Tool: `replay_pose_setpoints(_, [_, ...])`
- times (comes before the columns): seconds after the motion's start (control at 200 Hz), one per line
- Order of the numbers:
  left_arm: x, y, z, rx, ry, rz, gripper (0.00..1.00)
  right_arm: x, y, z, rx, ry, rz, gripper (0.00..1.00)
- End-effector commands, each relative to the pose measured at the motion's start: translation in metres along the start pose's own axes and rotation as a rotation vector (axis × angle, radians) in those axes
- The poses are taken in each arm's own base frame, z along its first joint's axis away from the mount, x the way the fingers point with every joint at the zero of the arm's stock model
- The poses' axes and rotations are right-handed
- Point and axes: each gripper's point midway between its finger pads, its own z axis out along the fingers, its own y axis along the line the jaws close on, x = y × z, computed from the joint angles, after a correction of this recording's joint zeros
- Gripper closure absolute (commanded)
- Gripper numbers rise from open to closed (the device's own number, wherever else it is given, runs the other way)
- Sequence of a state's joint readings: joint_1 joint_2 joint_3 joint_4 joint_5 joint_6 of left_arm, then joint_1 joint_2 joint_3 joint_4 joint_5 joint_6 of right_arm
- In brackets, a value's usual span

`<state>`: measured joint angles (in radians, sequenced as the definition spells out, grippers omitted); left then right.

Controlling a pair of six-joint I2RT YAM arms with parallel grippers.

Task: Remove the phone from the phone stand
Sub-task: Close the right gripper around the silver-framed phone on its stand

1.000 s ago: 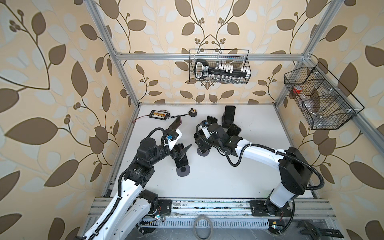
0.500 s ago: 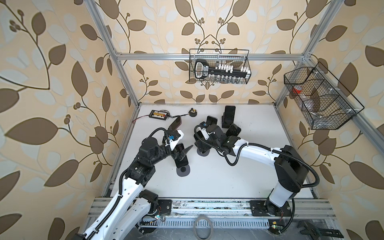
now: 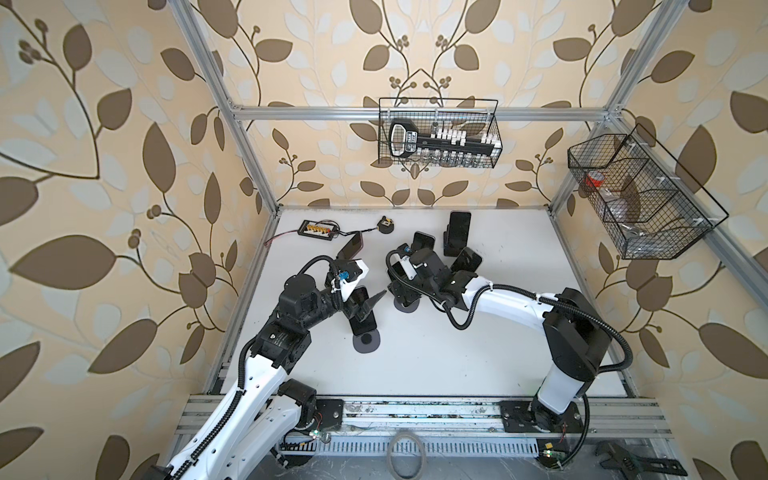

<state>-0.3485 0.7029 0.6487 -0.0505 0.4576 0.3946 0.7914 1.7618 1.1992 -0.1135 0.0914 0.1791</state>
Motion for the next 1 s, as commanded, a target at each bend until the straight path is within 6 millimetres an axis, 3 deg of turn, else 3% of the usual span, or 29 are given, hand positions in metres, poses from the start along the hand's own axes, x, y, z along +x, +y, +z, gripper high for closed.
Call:
replay_pose_setpoints(0.0, [-0.0076, 0.0001, -0.0011, -0.008, -0.017, 0.039, 0.01, -0.0089, 0.0029, 0.0024, -0.005, -0.008, -0.015, 0.04])
replay_pose_setpoints(0.995, [-0.0032, -0.0005, 0.0020, -0.001, -0.002, 0.038, 0.01, -0.0068, 0.0018, 0.0041, 0.003, -0.006, -0.022, 0.07])
